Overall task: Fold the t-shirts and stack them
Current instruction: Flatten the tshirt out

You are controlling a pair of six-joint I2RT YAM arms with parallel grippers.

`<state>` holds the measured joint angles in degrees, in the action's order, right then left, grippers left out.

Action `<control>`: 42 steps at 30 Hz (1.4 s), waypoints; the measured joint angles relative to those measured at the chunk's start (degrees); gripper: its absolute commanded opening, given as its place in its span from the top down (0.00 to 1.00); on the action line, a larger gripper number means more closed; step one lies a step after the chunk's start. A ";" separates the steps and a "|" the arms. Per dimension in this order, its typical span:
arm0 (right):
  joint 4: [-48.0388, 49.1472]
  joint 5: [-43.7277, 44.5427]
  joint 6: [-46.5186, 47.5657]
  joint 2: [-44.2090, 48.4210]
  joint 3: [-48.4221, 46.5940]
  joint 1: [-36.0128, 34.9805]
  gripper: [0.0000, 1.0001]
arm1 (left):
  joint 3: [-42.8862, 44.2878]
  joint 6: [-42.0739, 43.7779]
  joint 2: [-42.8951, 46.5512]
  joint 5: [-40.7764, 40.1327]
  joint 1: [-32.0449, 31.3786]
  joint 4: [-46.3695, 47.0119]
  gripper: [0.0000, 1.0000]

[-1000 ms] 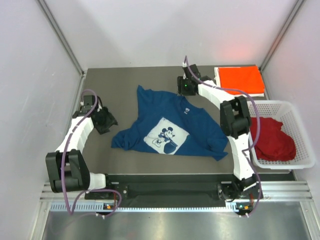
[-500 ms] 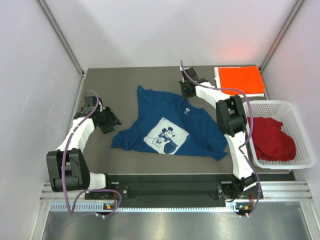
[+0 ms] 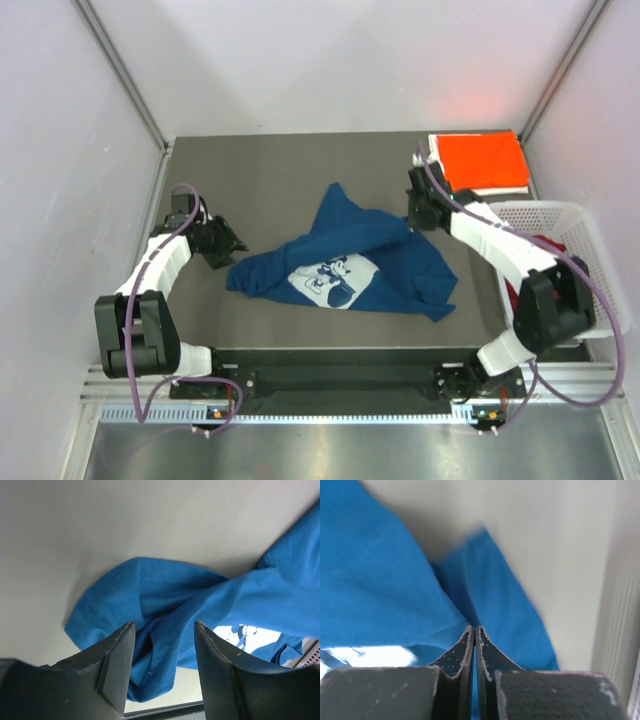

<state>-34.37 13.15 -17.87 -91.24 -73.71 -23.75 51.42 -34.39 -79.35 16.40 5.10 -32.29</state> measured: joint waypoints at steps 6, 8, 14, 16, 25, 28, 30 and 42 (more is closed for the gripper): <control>-4.68 -0.39 -5.40 13.86 23.41 -1.57 0.98 | 0.00 0.90 1.42 1.60 -0.11 -0.04 0.44; -6.67 -2.38 -7.06 19.06 28.72 -2.29 0.80 | 0.00 1.42 2.01 3.37 -0.48 0.26 0.44; -9.75 -5.90 -9.73 30.56 29.66 -2.78 0.55 | 0.96 2.62 0.31 4.46 -7.98 0.79 0.43; -9.33 -6.73 -9.46 29.77 26.14 -2.78 0.49 | 2.08 2.60 -1.57 4.57 -10.43 0.92 0.43; 2.62 -13.68 -1.27 -5.51 -8.48 -1.99 0.71 | 9.01 2.47 -10.82 4.98 -11.61 2.03 0.44; 3.65 -15.08 1.33 -16.81 -18.40 -1.66 0.71 | 13.73 2.08 -16.31 6.29 -12.70 3.87 0.44; 4.44 -16.15 2.91 -23.26 -23.47 -1.42 0.69 | 16.41 1.92 -19.63 6.75 -14.40 4.44 0.44; 5.03 -18.45 8.76 -39.80 -31.61 -0.44 0.75 | 28.02 -0.31 -36.35 8.15 -26.56 9.29 0.45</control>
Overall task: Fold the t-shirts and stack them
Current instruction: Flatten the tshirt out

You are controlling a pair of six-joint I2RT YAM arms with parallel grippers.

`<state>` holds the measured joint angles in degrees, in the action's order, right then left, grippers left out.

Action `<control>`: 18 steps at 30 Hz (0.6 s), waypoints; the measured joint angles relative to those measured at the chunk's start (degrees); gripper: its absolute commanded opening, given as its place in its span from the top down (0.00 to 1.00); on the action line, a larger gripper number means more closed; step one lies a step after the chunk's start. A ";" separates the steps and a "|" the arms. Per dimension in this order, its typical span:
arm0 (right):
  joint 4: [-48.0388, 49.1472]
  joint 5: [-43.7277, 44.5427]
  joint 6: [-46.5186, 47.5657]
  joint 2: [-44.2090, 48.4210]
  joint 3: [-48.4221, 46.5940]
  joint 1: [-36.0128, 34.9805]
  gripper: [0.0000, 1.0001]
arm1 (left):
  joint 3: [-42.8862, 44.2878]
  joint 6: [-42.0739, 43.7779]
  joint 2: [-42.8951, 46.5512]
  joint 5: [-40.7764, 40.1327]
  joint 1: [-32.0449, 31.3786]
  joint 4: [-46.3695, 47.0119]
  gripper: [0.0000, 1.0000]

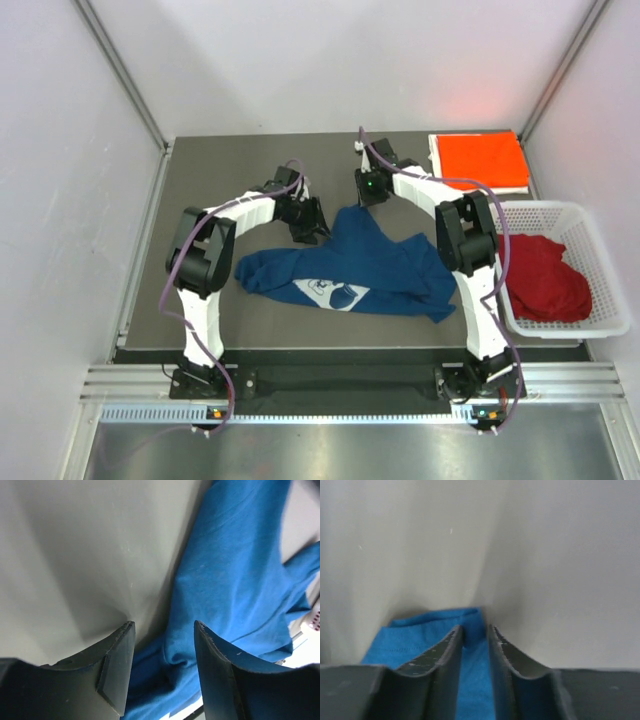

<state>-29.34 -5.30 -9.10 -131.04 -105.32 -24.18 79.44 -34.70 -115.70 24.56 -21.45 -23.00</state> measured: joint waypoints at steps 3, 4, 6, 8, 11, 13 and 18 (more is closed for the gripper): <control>0.98 -0.24 0.13 -0.37 -0.59 0.31 0.86 | -0.31 -0.83 -0.83 -0.17 -1.22 0.39 0.45; 1.31 -0.39 0.15 -0.42 -0.61 0.37 0.91 | -0.52 -1.14 -0.79 -0.22 -1.42 0.79 0.45; 1.57 -0.50 -0.04 -0.48 -0.63 0.48 1.00 | -1.36 -1.75 -0.52 -0.15 -1.57 2.16 0.46; 1.53 -0.52 -0.55 -0.50 -0.72 0.52 1.00 | -2.45 -2.47 0.09 -0.39 -1.57 2.95 0.48; 1.03 0.57 -1.03 -0.26 -0.87 0.57 1.00 | -4.61 -3.13 1.46 -0.66 -1.53 3.50 0.50; -0.70 2.62 -1.25 0.72 -0.74 0.57 1.00 | -6.40 -3.58 2.84 -1.14 -1.53 3.65 0.50; -6.49 10.43 -2.34 10.40 3.08 -0.11 1.00 | -10.82 -4.96 7.13 -1.99 -1.95 3.72 0.50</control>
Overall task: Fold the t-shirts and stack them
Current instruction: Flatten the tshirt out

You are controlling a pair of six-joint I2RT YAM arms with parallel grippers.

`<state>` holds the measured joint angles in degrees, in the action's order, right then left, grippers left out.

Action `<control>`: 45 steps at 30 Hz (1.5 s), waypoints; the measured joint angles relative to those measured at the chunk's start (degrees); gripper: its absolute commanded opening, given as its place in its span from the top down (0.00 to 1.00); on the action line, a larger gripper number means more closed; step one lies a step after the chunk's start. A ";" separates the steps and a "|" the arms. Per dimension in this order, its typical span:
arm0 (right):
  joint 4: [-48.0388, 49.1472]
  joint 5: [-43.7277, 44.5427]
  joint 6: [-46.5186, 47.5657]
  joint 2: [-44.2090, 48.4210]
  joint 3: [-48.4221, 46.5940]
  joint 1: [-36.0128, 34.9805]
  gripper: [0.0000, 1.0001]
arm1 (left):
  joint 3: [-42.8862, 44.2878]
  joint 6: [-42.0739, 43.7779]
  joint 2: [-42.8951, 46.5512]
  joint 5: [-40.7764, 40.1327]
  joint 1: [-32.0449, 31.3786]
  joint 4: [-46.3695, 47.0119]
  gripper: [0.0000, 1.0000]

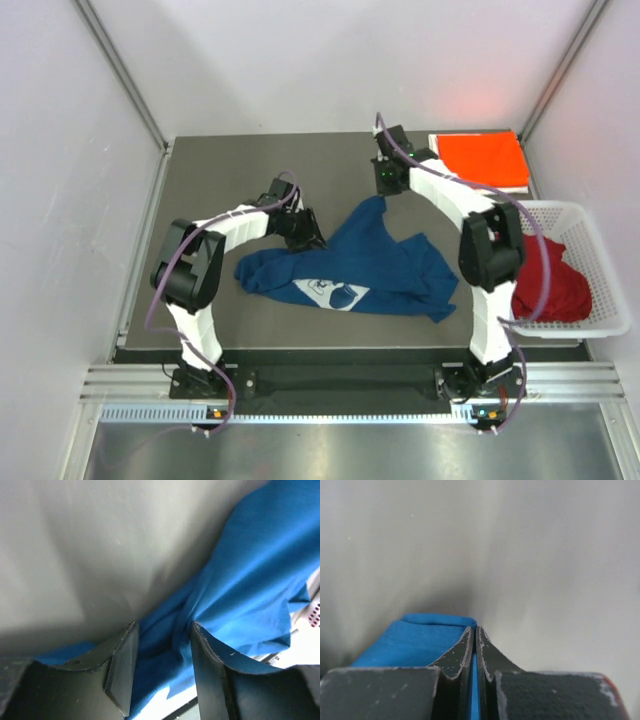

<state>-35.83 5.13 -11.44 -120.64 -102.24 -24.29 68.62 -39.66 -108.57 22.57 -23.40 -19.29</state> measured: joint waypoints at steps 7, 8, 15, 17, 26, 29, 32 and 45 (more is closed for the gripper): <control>-2.45 7.78 -2.80 20.50 13.62 -2.03 1.00 | -7.74 -2.75 9.68 -0.55 -2.21 1.44 0.51; -1.99 7.63 -2.82 21.33 15.61 -2.23 1.00 | -9.57 -3.26 11.26 -0.52 -2.38 1.38 0.51; 2.58 2.54 -2.49 13.20 20.13 -2.38 0.96 | -18.64 -4.87 16.06 -2.47 -2.47 0.61 0.55; 3.63 0.44 -2.40 9.09 17.11 -2.38 0.93 | -18.93 -4.87 16.06 -3.37 -2.47 -0.07 0.55; 9.33 -7.48 -1.57 -0.39 6.62 -2.64 1.00 | -18.23 -4.55 16.22 -6.84 -2.47 -1.84 0.54; 9.81 -7.58 -1.88 -0.20 7.17 -2.29 1.00 | -15.26 -3.13 16.37 -8.68 -2.47 -5.79 0.53; 9.73 -7.13 -2.25 1.64 10.34 -1.84 1.00 | -10.21 -0.74 18.14 -11.91 -2.47 -10.99 0.48; 7.41 -4.98 -2.10 8.96 15.41 -0.48 0.61 | -12.44 5.51 31.91 -18.99 -0.15 -16.70 0.44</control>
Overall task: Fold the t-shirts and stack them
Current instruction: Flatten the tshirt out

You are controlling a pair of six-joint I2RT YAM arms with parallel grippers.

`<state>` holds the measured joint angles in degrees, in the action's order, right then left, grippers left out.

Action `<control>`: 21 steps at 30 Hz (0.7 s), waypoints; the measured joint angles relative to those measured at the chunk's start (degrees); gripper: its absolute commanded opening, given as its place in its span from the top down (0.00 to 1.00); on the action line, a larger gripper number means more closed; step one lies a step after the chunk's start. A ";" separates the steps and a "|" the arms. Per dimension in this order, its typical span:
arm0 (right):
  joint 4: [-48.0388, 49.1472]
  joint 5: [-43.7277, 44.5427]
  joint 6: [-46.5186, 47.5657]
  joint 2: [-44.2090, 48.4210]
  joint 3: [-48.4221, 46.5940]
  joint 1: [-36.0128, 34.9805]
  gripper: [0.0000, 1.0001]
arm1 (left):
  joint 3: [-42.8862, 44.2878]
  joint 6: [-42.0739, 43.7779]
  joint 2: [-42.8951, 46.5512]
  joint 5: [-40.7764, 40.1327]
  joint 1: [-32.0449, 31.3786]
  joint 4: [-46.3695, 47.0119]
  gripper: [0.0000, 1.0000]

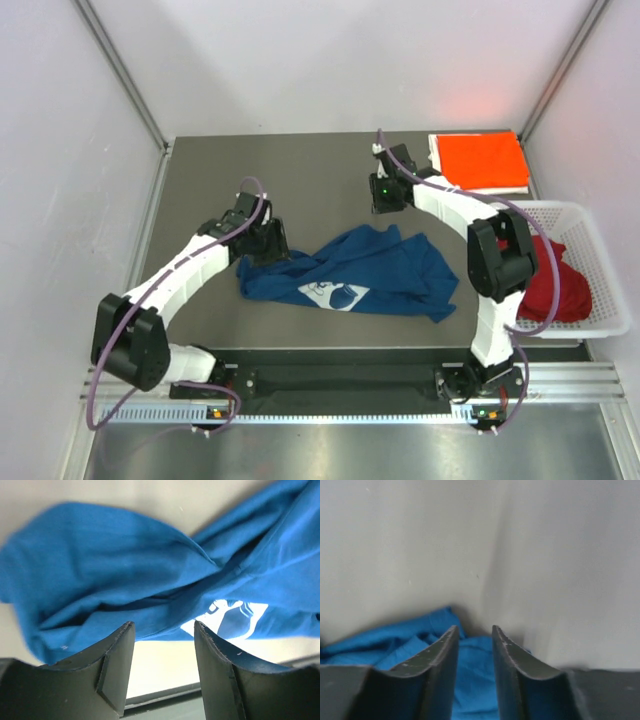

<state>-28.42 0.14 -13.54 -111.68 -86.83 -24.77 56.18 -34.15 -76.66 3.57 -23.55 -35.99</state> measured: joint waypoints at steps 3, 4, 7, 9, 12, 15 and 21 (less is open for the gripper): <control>0.11 -0.85 -0.15 2.43 3.89 1.03 0.53 | 0.52 0.61 -3.39 3.78 -0.02 1.46 0.45; 0.11 -1.81 -0.20 3.41 5.73 1.92 0.52 | 1.53 0.72 -4.96 4.98 -0.02 1.68 0.45; 0.52 -6.29 -0.61 5.81 10.51 6.19 0.49 | 6.51 0.85 -10.32 8.44 -0.04 3.06 0.46; 1.57 -10.71 -0.96 6.38 12.76 9.73 0.49 | 8.83 0.85 -12.28 9.99 -0.04 4.68 0.46; 3.98 -17.38 -1.51 6.38 15.19 14.23 0.50 | 9.40 0.85 -12.61 11.26 -0.07 6.03 0.46; 6.14 -22.64 -1.77 6.38 16.65 15.47 0.51 | 9.38 0.85 -12.61 11.91 -0.07 6.01 0.46; 9.88 -30.23 -2.62 4.92 17.09 15.65 0.52 | 8.76 0.83 -12.61 12.09 -0.04 6.05 0.46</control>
<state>-18.55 -30.09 -16.16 -106.76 -69.73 -9.13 64.95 -33.32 -89.27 15.66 -23.59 -29.93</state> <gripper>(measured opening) 0.480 0.539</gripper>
